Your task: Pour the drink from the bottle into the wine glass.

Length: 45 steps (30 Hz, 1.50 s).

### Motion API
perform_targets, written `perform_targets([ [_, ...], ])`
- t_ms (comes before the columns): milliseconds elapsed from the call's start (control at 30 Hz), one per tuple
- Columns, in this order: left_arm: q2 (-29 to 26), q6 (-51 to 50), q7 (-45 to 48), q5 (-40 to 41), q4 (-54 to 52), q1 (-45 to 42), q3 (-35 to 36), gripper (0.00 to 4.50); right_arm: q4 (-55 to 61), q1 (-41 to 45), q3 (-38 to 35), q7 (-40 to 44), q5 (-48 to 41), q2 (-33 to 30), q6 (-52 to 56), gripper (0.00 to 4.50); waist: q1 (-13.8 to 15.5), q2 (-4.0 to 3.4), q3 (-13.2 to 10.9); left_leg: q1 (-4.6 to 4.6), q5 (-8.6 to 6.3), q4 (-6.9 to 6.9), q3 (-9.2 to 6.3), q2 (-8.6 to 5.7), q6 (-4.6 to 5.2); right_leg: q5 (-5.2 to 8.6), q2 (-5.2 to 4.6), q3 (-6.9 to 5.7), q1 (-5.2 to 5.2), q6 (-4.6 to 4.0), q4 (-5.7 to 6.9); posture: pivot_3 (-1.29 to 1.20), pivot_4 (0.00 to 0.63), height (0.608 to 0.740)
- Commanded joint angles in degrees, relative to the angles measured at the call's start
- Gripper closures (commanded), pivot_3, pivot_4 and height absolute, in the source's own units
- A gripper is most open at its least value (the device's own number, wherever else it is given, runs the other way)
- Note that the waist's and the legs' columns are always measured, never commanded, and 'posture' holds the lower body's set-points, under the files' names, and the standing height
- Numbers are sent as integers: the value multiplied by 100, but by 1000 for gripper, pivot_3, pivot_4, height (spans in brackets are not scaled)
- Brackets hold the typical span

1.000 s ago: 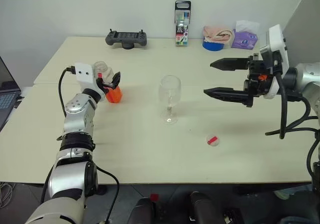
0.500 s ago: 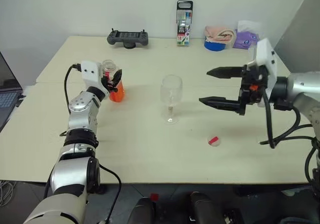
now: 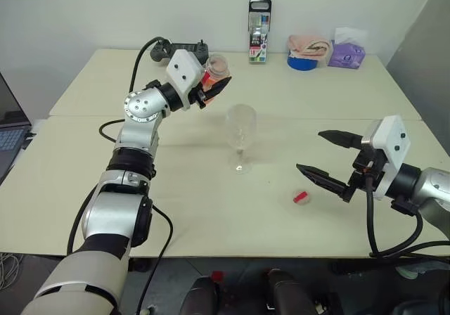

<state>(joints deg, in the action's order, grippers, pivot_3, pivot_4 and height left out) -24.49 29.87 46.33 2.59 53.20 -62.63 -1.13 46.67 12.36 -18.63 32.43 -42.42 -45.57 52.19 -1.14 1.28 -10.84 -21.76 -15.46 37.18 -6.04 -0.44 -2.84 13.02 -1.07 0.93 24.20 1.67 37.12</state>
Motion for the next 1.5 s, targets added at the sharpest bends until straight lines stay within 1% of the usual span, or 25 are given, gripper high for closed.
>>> perform_targets([
  [33,-44,867,102,-136,175,-379,-46,2365,300,-32,-279,-196,-215,-77,22,0,-1,0,0,0,1,1,-1,0,0,0,0,-1,-1,0,1,0,150,740],
  [200,-3,1542,188,-409,498,-473,-259,2365,443,-151,-355,-430,-321,-108,54,0,1,0,0,-8,0,5,0,-6,1,-6,-5,1,-3,-9,-6,0,150,740],
  [233,-7,1637,131,-481,573,-509,-291,2365,466,-167,-348,-477,-334,-105,58,0,1,0,0,-8,0,5,1,-8,1,-17,-7,2,-3,-26,-7,0,150,740],
  [533,-160,2443,-386,-1192,902,-742,-599,2365,602,-292,-291,-714,-562,-168,50,0,-12,0,0,-6,0,7,0,-6,2,-17,-4,0,-3,-25,-2,0,150,740],
  [667,-348,2828,-969,-1747,949,-800,-788,2365,580,-267,-181,-733,-558,-203,3,0,-30,0,0,-6,0,10,0,-6,2,-17,-4,1,-4,-25,-1,0,150,740],
  [733,-368,2915,-1194,-1852,980,-817,-812,2365,566,-248,-130,-739,-557,-216,-19,0,-33,0,0,-5,0,9,-1,-5,2,-17,-4,1,-4,-25,0,0,150,740],
  [833,-491,3102,-1618,-2284,957,-857,-979,2365,568,-237,-75,-752,-563,-239,-39,0,-34,0,0,-6,0,13,-2,-5,2,-18,-4,0,-5,-25,1,0,150,740],
  [967,-605,3259,-1986,-2647,921,-889,-1169,2365,523,-193,-34,-757,-557,-257,-54,0,-34,0,0,-7,0,19,0,-6,2,-19,-5,1,-6,-23,3,0,150,740],
  [1067,-687,3247,-2306,-2898,906,-913,-1272,2365,498,-147,-12,-779,-568,-261,-54,0,-35,0,0,-8,0,27,0,-6,2,-20,-4,1,-6,-23,7,0,150,740],
  [1200,-768,3282,-2588,-3140,885,-965,-1400,2365,481,-106,20,-843,-551,-242,-45,0,-36,0,0,-13,-1,48,-2,-6,3,-18,-4,1,-8,-14,15,0,150,740],
  [1333,-868,3313,-2866,-3418,882,-1047,-1552,2365,461,-89,34,-856,-554,-253,-38,0,-35,0,0,-15,-1,73,-1,-8,3,-11,-4,4,-12,16,23,0,150,740],
  [1500,-966,3314,-3205,-3690,904,-1105,-1728,2365,394,-32,110,-882,-482,-262,-50,0,-37,0,0,-11,-1,80,2,-8,3,-15,-4,7,-13,21,34,0,150,740],
])
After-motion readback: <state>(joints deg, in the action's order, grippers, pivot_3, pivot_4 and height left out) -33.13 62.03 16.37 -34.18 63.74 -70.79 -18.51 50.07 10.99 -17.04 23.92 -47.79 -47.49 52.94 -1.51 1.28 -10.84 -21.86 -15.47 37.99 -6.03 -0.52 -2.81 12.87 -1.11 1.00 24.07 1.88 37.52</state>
